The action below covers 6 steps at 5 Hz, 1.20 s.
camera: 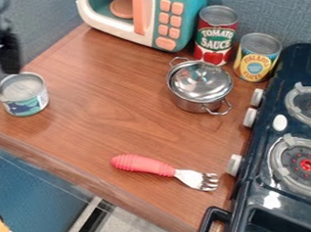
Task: Move the blue can to the top of red fork
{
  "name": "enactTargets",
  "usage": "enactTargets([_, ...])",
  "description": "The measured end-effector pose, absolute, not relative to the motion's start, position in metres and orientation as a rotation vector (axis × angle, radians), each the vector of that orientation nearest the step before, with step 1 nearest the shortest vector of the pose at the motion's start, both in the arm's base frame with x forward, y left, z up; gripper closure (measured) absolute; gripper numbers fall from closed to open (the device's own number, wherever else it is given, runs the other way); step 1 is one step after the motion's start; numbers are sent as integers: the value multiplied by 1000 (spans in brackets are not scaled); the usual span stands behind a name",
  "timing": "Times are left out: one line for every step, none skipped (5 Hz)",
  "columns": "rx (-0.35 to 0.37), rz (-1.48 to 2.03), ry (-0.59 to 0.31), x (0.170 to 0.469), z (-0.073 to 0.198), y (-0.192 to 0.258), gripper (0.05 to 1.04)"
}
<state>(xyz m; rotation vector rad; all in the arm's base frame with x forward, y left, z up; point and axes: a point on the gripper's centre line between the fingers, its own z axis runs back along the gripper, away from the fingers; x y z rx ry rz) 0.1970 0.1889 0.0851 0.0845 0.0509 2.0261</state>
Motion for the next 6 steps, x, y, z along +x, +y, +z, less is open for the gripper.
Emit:
enactTargets([108,2040,-65,192,78,221,83])
enactTargets([157,2052,-216,198,80,239,83])
enactTargets([211,2077,-247,204,66,240,83])
enactTargets([249,2067,-245,209,54,240,83])
enactTargets([237,2059,-230,217,43,235,83])
enactTargets([220,2062,-252,224,42,233,83])
